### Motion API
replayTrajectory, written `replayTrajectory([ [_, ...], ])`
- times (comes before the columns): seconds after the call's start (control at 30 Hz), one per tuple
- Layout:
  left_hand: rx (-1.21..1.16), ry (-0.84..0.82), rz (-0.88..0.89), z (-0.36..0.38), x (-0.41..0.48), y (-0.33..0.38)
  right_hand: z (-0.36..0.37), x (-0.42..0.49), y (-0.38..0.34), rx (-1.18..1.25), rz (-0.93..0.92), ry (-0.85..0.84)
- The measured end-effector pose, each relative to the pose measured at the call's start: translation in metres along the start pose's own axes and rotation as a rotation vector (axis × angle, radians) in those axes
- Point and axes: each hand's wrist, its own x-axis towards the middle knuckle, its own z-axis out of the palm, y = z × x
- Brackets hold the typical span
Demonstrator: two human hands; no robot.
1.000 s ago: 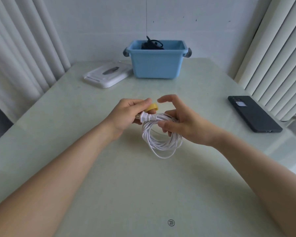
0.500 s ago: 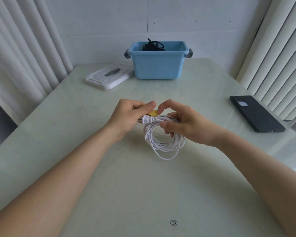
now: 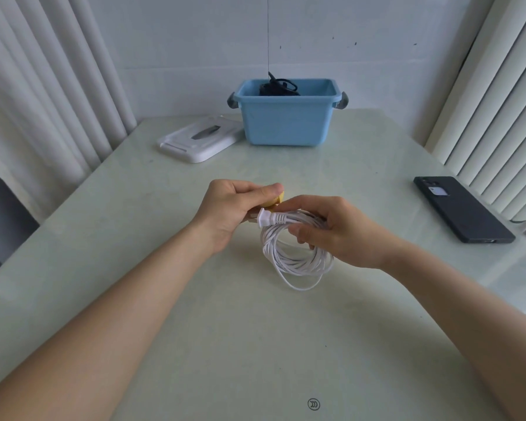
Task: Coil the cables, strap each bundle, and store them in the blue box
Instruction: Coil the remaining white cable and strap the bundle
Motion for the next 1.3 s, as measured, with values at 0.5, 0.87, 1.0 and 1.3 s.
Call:
replayTrajectory([
  [0.5,0.130,-0.070,0.109,-0.004,0.000,0.003,0.002,0.002,0.002,-0.060,0.094,0.076],
  [0.87,0.235,0.053,0.278,0.003,-0.002,0.001,0.003,0.002,0.002,0.011,0.089,0.117],
  [1.0,0.255,0.057,0.286,0.002,-0.001,0.000,0.002,0.003,0.002,0.050,0.061,0.086],
  [1.3,0.143,-0.367,0.351,0.003,-0.013,0.012,0.001,0.004,0.001,0.101,0.072,0.060],
])
